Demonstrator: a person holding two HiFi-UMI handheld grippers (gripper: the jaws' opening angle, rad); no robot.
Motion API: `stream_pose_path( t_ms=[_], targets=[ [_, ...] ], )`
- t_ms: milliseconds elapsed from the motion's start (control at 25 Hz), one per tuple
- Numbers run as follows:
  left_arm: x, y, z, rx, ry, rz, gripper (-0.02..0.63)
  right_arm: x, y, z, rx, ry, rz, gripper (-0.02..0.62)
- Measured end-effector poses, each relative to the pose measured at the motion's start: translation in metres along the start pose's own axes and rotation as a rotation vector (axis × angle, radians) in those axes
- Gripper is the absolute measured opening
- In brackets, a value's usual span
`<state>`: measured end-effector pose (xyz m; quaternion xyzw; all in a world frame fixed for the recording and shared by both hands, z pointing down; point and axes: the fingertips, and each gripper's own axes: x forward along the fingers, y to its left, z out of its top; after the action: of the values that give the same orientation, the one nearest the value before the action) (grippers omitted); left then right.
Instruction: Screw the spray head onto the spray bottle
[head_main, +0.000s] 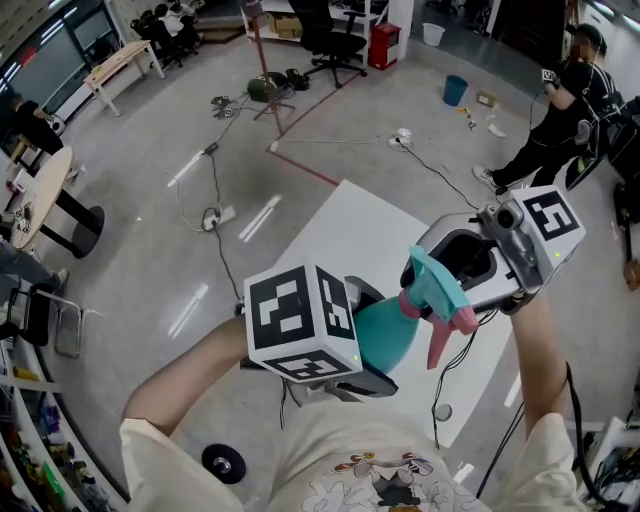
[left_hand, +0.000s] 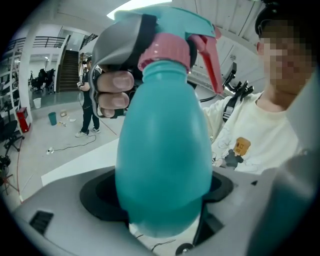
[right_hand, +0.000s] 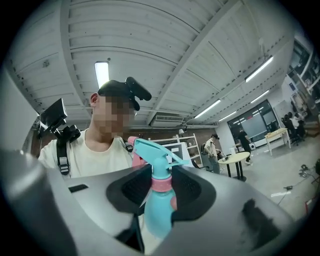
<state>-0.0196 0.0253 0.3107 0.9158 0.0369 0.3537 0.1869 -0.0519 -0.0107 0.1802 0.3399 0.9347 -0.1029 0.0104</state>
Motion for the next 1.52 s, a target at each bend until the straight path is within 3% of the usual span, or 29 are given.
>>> stream_pose_path(
  t_ms=[280, 480, 720, 800, 1040, 1280, 1520],
  targets=[
    [-0.001, -0.025, 0.02, 0.053, 0.002, -0.134, 0.425, -0.002, 0.022, 0.016, -0.025, -0.019, 0.129, 0.121],
    [0.005, -0.026, 0.021, 0.122, 0.021, -0.141, 0.425, -0.001, 0.031, 0.01, -0.024, 0.003, 0.208, 0.121],
    [-0.012, -0.005, 0.022, 0.079, -0.07, -0.07, 0.425, 0.0, 0.005, 0.015, -0.009, -0.027, 0.128, 0.121],
    [-0.013, 0.003, 0.023, 0.061, -0.105, -0.02, 0.425, 0.0, -0.002, 0.014, -0.008, -0.024, 0.076, 0.121],
    [-0.013, 0.055, 0.018, 0.013, -0.171, 0.268, 0.425, -0.014, -0.033, -0.003, -0.009, 0.028, -0.157, 0.121],
    [-0.015, 0.089, 0.02, -0.041, -0.265, 0.524, 0.425, -0.025, -0.048, -0.01, -0.037, -0.017, -0.329, 0.121],
    [-0.027, 0.112, 0.011, -0.098, -0.322, 0.741, 0.425, -0.029, -0.063, -0.016, -0.101, -0.074, -0.57, 0.121]
  ],
)
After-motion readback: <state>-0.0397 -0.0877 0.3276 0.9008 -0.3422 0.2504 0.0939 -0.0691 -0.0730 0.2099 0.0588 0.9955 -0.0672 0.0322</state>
